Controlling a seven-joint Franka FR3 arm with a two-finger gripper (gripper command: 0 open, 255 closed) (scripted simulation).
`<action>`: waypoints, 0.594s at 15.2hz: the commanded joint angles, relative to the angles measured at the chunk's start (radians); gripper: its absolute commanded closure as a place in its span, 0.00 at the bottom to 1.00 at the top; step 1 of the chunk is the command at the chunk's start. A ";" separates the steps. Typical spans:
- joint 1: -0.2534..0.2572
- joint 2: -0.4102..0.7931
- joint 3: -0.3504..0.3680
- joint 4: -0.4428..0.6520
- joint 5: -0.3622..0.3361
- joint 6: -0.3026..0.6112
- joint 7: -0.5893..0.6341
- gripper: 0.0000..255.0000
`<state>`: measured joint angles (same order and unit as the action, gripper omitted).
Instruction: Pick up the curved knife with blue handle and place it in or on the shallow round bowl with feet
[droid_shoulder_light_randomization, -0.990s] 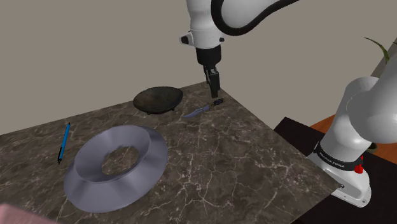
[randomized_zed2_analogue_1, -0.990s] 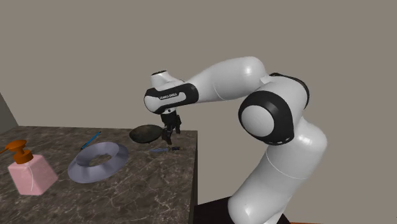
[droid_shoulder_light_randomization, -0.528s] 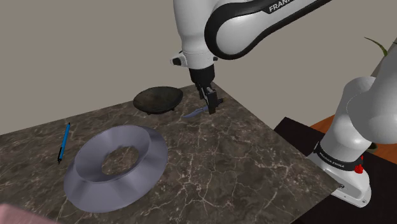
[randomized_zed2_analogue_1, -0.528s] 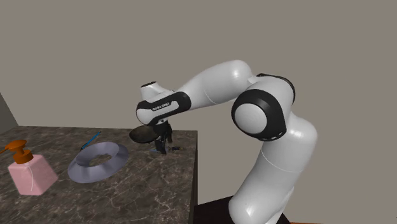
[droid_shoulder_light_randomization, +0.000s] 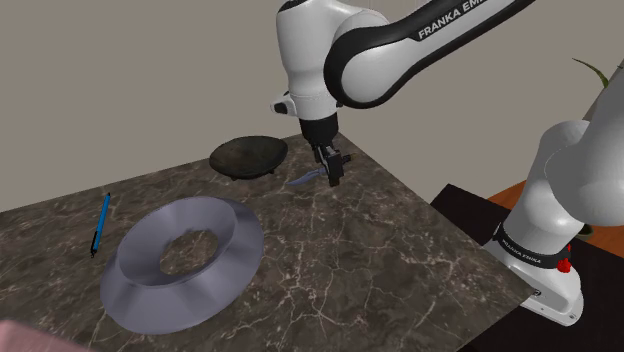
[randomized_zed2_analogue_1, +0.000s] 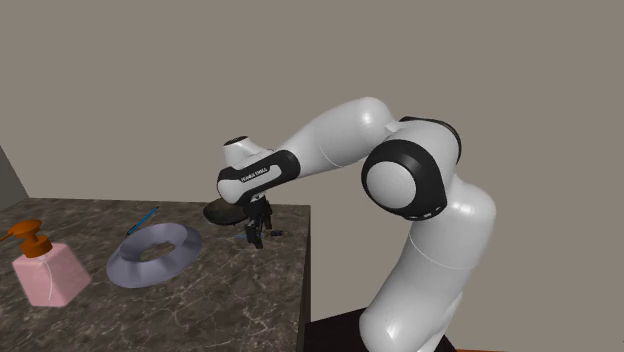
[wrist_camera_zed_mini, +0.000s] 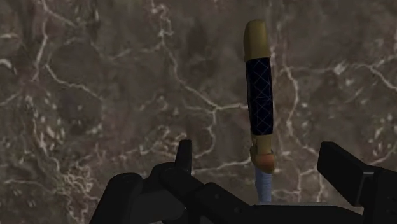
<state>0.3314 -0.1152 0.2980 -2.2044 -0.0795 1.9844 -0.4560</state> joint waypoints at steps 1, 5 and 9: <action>0.000 0.000 0.000 -0.001 0.000 0.001 0.000 0.00; 0.000 0.000 0.000 -0.001 0.000 0.001 0.000 1.00; 0.002 0.003 0.002 0.008 0.000 -0.006 0.004 1.00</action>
<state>0.3350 -0.1198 0.3024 -2.1927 -0.0777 1.9783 -0.4530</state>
